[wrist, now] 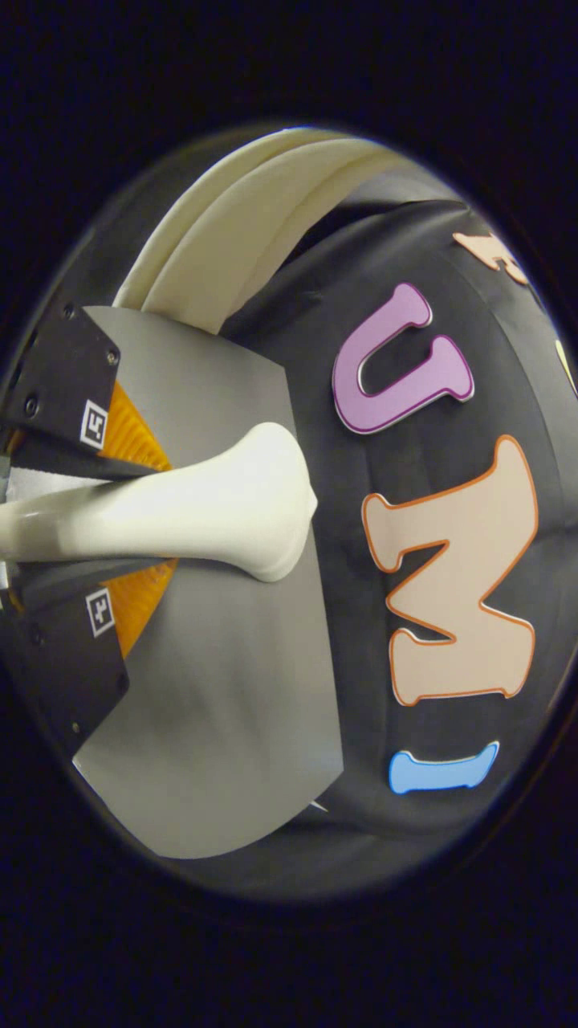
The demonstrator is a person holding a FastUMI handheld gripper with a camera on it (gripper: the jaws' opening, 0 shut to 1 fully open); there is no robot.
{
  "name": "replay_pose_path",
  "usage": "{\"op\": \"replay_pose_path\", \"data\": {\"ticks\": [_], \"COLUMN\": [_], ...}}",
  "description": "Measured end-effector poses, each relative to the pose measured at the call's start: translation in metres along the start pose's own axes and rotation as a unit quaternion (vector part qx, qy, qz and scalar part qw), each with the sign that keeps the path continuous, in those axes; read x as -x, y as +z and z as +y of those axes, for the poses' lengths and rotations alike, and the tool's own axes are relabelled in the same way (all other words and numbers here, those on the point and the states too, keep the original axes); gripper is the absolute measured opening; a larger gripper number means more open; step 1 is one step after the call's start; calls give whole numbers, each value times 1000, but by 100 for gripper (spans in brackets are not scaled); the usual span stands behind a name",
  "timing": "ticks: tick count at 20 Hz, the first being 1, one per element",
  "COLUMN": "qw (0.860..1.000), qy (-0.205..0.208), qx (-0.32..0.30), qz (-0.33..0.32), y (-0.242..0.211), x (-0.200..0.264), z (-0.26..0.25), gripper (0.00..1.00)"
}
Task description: Iron the clothes twice with a garment steamer, once on the left side and once on the right side.
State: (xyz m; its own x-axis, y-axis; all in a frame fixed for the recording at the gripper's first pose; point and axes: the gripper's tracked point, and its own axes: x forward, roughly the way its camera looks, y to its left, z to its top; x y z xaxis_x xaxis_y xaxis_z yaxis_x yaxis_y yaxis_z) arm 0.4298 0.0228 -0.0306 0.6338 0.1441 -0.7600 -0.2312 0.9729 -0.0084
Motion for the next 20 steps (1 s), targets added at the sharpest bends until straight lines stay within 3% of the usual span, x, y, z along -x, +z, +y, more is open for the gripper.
{"op": "replay_pose_path", "data": {"ticks": [2, 7, 13, 20], "qw": [1000, 993, 971, 955], "qy": [-10, -30, -44, -53], "qx": [16, 5, 33, 30], "qz": [-12, -112, -234, -289], "y": [-2, 19, 8, -28], "x": [3, 18, 81, 151], "z": [-5, -8, 6, 47], "gripper": [46, 39, 38, 37]}}
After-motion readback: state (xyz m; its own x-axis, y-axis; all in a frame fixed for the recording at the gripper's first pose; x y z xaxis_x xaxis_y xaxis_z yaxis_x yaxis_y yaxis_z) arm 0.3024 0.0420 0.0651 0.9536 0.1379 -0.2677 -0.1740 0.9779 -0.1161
